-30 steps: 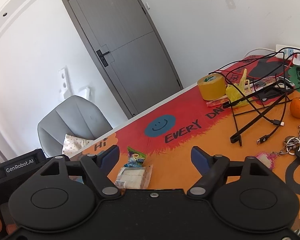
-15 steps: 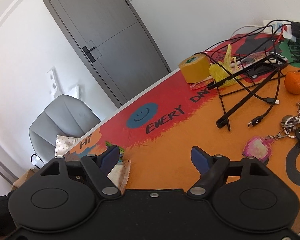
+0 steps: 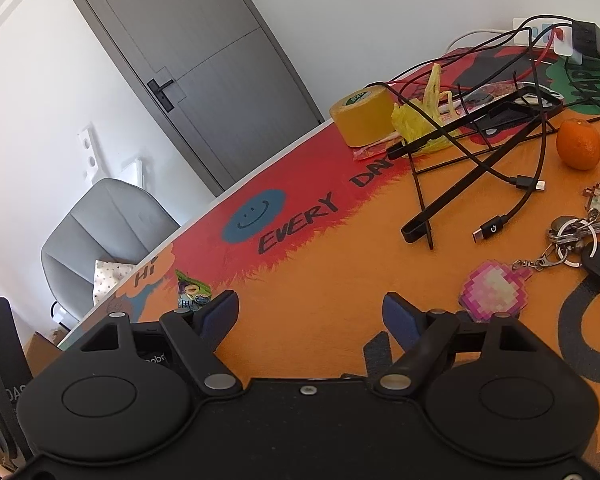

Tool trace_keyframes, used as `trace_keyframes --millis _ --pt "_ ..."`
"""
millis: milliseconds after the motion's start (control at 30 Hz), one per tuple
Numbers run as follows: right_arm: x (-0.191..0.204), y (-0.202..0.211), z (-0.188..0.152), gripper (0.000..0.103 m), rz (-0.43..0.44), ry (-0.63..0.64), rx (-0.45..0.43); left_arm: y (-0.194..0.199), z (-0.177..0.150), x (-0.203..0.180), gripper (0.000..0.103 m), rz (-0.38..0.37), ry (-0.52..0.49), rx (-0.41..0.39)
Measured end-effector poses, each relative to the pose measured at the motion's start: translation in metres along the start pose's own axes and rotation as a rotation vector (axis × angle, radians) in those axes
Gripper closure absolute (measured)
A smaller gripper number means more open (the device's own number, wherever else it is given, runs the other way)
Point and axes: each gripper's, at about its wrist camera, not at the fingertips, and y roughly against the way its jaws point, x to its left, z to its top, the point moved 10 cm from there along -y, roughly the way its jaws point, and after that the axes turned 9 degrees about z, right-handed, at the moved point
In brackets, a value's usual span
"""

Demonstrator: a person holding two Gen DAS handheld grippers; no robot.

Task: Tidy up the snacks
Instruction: 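Grasp the clear cake packet with the left gripper while the right grasps the blue-green candy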

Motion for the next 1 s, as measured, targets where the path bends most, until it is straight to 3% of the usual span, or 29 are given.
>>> trace_keyframes --millis 200,267,300,433,567,1000 --pt "0.006 -0.013 0.001 0.024 -0.009 0.024 0.024 -0.003 0.002 0.005 0.01 -0.035 0.027 -0.021" --pt "0.012 -0.019 0.001 0.024 -0.009 0.038 0.031 -0.001 0.003 0.008 0.023 -0.037 0.021 -0.035" --pt "0.015 -0.022 0.001 0.024 -0.008 0.044 0.036 0.0 0.004 0.01 0.035 -0.049 0.027 -0.037" --pt "0.03 -0.033 0.001 0.024 -0.005 0.075 0.049 0.004 0.007 0.023 0.049 -0.078 0.064 -0.028" --pt "0.046 -0.046 0.0 0.024 -0.002 0.105 0.065 0.005 0.009 0.04 0.05 -0.096 0.107 -0.006" --pt "0.089 -0.097 -0.005 0.02 -0.01 0.193 0.112 -0.001 0.027 0.108 0.05 -0.055 0.238 -0.019"
